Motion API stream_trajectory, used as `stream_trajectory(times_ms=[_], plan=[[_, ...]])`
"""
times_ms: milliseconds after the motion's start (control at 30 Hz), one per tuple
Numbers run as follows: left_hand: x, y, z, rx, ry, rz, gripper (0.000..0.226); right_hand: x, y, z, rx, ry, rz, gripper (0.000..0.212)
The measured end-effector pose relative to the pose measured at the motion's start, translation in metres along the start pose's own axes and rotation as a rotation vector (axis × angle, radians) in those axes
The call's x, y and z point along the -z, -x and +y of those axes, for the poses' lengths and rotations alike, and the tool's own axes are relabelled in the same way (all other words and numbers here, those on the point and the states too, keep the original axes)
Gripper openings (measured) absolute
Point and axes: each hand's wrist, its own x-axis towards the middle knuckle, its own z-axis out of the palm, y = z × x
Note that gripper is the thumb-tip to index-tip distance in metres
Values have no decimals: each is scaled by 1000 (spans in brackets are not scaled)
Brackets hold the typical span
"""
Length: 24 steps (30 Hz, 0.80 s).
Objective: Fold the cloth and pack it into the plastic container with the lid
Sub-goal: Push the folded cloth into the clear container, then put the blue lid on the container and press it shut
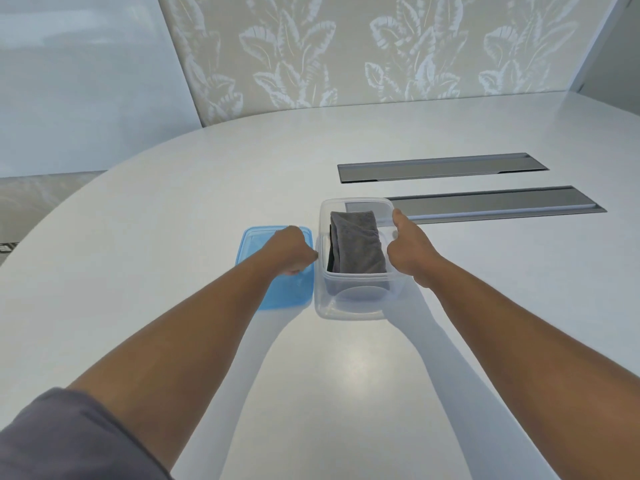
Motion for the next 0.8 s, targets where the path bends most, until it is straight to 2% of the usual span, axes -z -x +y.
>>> stream_trajectory(times_ms=[200, 333, 433, 600, 800], plan=[[-10, 9, -5, 4, 49, -111, 31, 0, 1, 2, 7, -10, -7, 104], [-15, 10, -7, -4, 24, -89, 24, 0, 1, 1, 10, -11, -5, 105], [-14, 9, -9, 5, 41, -69, 29, 0, -2, 5, 15, -17, -20, 93], [16, 16, -13, -12, 189, 11, 33, -2, -6, 10, 11, -41, 14, 81], [63, 30, -14, 15, 369, 77, 35, -7, -3, 12, 15, -32, 30, 80]])
